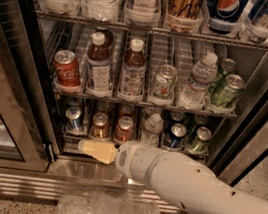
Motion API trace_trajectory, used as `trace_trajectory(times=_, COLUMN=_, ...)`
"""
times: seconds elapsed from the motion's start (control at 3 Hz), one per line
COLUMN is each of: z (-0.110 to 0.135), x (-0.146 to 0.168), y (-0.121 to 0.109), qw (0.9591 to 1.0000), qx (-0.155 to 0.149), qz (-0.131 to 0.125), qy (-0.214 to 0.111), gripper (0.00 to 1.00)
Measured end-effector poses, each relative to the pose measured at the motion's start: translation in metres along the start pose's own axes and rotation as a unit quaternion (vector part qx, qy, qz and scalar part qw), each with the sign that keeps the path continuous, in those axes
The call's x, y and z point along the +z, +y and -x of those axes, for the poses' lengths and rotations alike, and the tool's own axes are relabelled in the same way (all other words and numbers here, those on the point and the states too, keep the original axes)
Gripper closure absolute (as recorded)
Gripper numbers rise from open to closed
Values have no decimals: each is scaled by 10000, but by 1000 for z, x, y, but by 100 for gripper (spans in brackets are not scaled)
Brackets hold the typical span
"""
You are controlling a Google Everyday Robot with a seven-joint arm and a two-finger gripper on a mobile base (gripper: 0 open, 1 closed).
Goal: Pick coke can from bottom shelf of fridge
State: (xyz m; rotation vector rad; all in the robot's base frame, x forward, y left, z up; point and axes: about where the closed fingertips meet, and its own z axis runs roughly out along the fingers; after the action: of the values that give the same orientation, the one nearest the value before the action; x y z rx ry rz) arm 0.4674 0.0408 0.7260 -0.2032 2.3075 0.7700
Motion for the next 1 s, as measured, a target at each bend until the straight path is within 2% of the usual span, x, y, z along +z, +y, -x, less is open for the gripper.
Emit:
trace_trajectory(times=0.33, z=-13, x=22, y=-19, qw=9992, qx=218, qz=-36, qy=-347, gripper=0)
trace_trajectory(times=0.67, z=-42, x=32, y=-56, qw=9976, qx=40, qz=-549, qy=-422, gripper=0)
trace_trajectory(times=1.0, z=-63, x=45, y=-65, qw=9926, qx=-612, qz=-969, qy=-412, gripper=0)
